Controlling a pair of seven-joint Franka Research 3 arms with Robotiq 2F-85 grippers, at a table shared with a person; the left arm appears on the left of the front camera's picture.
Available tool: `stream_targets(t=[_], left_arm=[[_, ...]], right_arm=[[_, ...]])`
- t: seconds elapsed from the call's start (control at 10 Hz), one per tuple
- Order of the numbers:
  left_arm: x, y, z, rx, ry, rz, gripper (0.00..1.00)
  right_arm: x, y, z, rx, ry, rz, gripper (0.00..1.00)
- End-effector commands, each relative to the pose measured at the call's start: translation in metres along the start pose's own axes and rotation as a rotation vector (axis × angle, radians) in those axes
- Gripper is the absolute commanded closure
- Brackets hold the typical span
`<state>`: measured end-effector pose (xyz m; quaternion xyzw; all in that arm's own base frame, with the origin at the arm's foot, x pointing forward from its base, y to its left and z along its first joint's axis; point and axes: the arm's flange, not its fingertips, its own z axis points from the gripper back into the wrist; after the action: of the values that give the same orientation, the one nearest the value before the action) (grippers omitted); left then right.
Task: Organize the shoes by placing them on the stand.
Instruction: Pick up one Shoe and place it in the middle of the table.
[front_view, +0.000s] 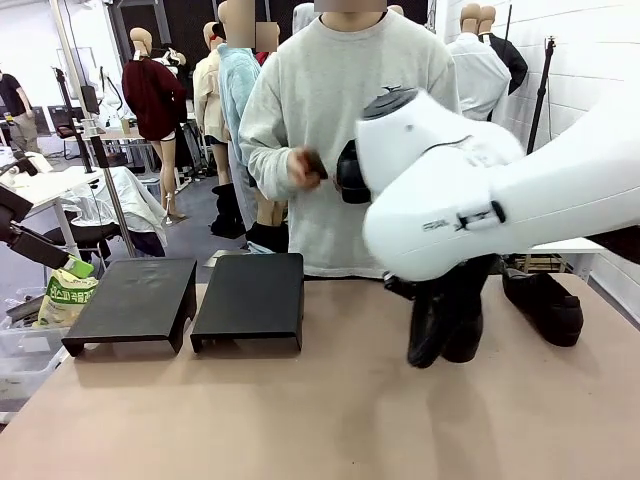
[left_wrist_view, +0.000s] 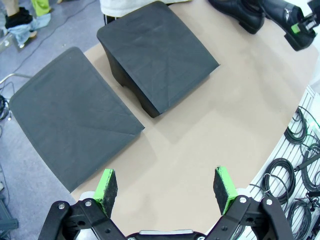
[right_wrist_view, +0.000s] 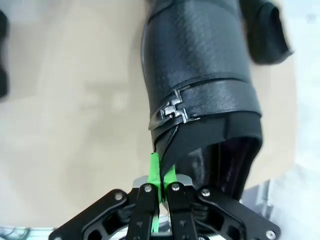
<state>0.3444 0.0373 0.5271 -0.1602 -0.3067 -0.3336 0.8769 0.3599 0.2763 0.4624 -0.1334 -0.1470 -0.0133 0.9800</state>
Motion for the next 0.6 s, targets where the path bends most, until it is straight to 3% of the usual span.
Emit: stream_targets(t=[0.0, 0.2, 0.5], left_arm=[[-0.002, 0.002, 0.001, 0.000, 0.005, -0.015, 0.00], [-0.002, 0.002, 0.001, 0.000, 0.005, -0.015, 0.00], [-0.002, 0.002, 0.001, 0.000, 0.005, -0.015, 0.00]], right_arm=[[0.022, 0.039, -0.020, 0.046, 0.095, 0.045, 1.00], [0.033, 0.067, -0.050, 0.173, 0.155, 0.097, 1.00], [0.030, 0.091, -0.082, 0.215, 0.230, 0.136, 1.00]])
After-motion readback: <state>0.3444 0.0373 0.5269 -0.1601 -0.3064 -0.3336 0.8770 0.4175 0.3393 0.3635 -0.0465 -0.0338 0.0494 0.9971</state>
